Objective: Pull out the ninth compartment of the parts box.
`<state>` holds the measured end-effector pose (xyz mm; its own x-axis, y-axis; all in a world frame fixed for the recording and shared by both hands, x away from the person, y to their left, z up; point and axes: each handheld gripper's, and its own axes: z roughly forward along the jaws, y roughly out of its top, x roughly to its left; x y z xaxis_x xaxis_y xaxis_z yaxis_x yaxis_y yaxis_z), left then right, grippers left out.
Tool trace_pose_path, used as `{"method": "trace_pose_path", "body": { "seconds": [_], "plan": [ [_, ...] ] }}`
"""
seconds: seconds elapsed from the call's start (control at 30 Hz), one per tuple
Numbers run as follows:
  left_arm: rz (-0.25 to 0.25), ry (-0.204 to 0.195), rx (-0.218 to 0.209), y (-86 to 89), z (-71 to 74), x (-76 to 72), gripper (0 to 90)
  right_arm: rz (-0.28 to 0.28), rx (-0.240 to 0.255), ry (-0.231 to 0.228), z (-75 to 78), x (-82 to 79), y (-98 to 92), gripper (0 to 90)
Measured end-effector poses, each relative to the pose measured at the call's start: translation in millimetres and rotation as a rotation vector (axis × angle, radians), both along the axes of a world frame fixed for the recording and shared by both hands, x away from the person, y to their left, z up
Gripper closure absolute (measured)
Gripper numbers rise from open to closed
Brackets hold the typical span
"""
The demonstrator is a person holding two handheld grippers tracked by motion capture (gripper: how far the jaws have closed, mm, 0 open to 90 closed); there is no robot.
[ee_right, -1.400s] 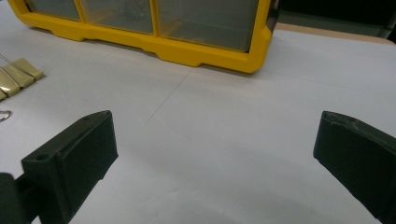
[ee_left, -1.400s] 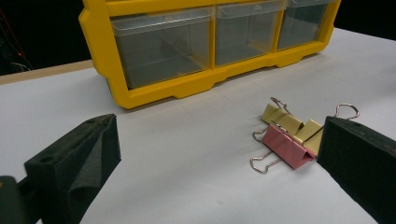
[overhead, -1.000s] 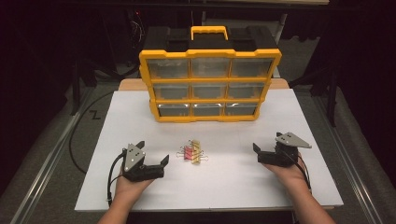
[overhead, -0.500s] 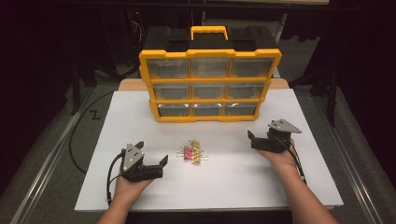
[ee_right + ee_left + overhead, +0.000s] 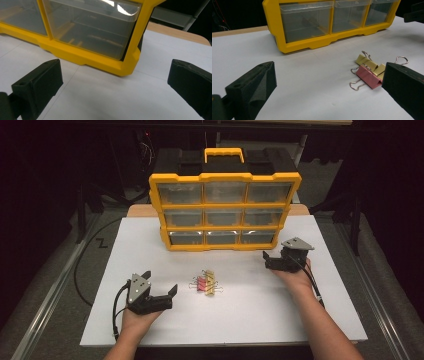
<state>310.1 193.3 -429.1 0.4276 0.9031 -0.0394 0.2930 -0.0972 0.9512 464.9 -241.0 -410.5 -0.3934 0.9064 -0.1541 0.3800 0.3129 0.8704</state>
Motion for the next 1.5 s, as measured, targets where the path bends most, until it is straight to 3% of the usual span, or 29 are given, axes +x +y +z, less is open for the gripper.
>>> {"method": "trace_pose_path", "body": {
  "seconds": [0.13, 0.43, 0.7, 0.83, 1.03, 1.2, 1.5],
  "plan": [
    [-0.017, 0.008, 0.004, -0.7, 0.1, 0.0, 0.3, 0.000, -0.032, -0.005, -1.2, 4.9, 2.2, 0.9],
    [0.007, -0.003, 0.011, -0.9, -1.4, -0.9, 0.3, 0.028, -0.138, -0.035, -4.8, 6.5, 6.3, 0.9],
    [0.013, -0.023, 0.018, -4.3, -3.7, -1.4, 0.3, 0.047, -0.215, -0.048, -10.0, -2.0, 6.5, 0.9],
    [0.018, -0.035, 0.042, -6.2, -4.7, -1.7, 0.3, 0.057, -0.279, -0.052, -15.0, -5.3, 6.2, 0.9],
    [0.006, -0.038, 0.034, -7.7, -5.3, -2.0, 0.3, 0.057, -0.350, -0.068, -20.1, -13.4, 2.8, 0.9],
    [0.001, -0.035, 0.030, -8.8, -5.5, -1.6, 0.3, 0.078, -0.447, -0.086, -19.5, -21.1, 3.8, 1.4],
    [-0.005, -0.044, 0.044, -11.7, -5.9, -3.6, 0.2, 0.104, -0.621, -0.173, -19.0, -29.2, 12.7, 2.1]
  ]
}}
